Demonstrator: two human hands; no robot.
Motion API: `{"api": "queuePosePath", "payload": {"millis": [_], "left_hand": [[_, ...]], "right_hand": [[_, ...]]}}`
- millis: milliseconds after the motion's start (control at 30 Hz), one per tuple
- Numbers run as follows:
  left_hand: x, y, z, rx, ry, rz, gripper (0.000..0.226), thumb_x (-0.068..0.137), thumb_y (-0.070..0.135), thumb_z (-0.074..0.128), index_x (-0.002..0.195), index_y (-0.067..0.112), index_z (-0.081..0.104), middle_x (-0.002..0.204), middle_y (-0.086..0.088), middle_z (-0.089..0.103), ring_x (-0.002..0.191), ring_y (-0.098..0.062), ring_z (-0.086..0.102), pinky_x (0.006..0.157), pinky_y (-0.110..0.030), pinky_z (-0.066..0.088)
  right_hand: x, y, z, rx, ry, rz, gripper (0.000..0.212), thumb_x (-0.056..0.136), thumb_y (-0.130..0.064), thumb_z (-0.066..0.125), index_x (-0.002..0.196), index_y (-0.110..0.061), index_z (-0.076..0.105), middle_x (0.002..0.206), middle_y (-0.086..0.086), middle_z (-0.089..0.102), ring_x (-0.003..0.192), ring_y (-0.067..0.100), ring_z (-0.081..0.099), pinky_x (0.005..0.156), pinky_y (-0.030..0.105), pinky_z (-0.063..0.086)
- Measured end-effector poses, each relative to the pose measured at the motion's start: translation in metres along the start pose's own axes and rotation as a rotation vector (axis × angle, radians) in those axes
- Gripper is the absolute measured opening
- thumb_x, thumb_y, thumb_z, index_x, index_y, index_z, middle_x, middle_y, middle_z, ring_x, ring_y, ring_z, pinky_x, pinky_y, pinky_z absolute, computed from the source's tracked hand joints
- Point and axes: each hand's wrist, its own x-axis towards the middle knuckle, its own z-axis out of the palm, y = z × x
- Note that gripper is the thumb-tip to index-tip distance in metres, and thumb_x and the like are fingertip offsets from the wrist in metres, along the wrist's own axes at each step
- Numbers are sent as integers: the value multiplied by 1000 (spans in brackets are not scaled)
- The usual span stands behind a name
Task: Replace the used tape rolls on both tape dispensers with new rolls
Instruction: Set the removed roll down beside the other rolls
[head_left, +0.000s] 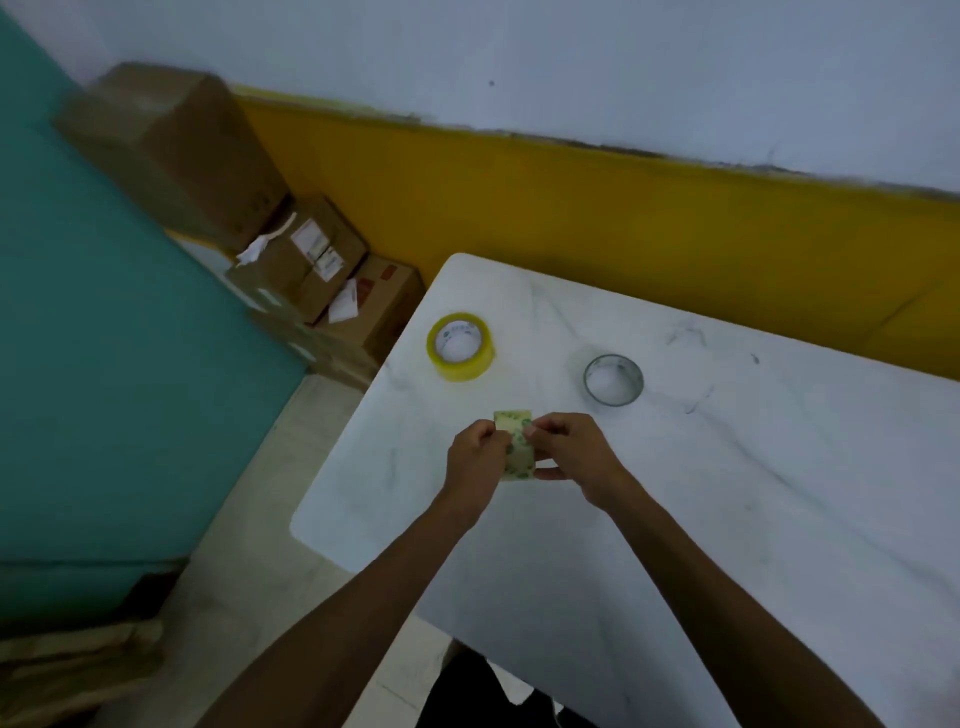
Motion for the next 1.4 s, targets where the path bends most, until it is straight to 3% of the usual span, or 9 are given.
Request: {"api": "queuePosePath", "payload": {"millis": [167, 467, 700, 833, 967, 1100, 1233, 1300, 1400], "left_hand": [[45, 11, -10, 23, -159, 32, 22, 76, 27, 49, 80, 10, 62, 88, -18, 67, 78, -25, 60, 70, -39, 52], [99, 38, -33, 35, -387, 98, 13, 82, 10, 55, 87, 13, 67, 82, -4, 66, 76, -20, 60, 66, -30, 47], [123, 40, -37, 73, -453, 187, 13, 86, 4, 52, 84, 11, 63, 75, -1, 61, 69, -16, 54, 62, -29, 43], [136, 40, -33, 136, -451, 227, 13, 87, 6, 52, 91, 2, 63, 79, -8, 59, 71, -18, 52, 61, -30, 41], [143, 42, -26, 237, -423, 316, 14, 88, 9, 54, 91, -3, 60, 78, -9, 57, 68, -18, 49, 59, -29, 38], [151, 44, -15, 434, -400, 513, 20, 87, 11, 54, 72, 11, 42, 60, -1, 46, 50, -11, 39, 49, -28, 29], [155, 34, 0, 705, -370, 738, 5, 89, 14, 51, 90, 9, 50, 82, -14, 59, 71, -32, 57, 56, -31, 34], [155, 31, 4, 859, -366, 819, 18, 89, 14, 52, 106, 8, 56, 97, -15, 66, 87, -34, 63, 61, -33, 42], [158, 25, 8, 1033, -384, 921, 31, 87, 9, 55, 118, 9, 57, 102, -12, 69, 89, -31, 67, 65, -34, 50]], "right_hand": [[18, -11, 13, 79, 175, 36, 17, 91, -17, 60, 93, -4, 71, 96, 20, 74, 86, 27, 74, 67, 34, 61], [38, -43, 39, 135, 377, 30, 18, 93, -16, 59, 97, -1, 69, 101, 24, 71, 88, 30, 72, 74, 39, 62], [54, -46, 49, 154, 458, 32, 18, 93, -16, 59, 97, -2, 69, 100, 24, 71, 82, 24, 71, 67, 33, 60], [63, -45, 49, 144, 494, 31, 18, 93, -16, 58, 98, -2, 69, 99, 23, 72, 81, 24, 70, 72, 37, 61], [71, -45, 44, 132, 510, 37, 17, 93, -14, 57, 96, -3, 69, 99, 24, 72, 82, 26, 69, 79, 43, 59], [78, -39, 38, 63, 559, 74, 14, 92, -11, 56, 96, -6, 68, 95, 17, 70, 90, 29, 68, 81, 44, 60], [78, -25, 34, 31, 656, 92, 24, 92, -12, 56, 114, -7, 64, 105, 10, 68, 95, 27, 67, 76, 36, 60], [75, -18, 33, 41, 678, 89, 25, 94, -13, 55, 117, -7, 63, 104, 10, 67, 95, 25, 66, 76, 33, 58], [72, -9, 32, 42, 674, 86, 20, 95, -13, 54, 111, -8, 64, 99, 9, 67, 92, 24, 67, 75, 32, 58]]}}
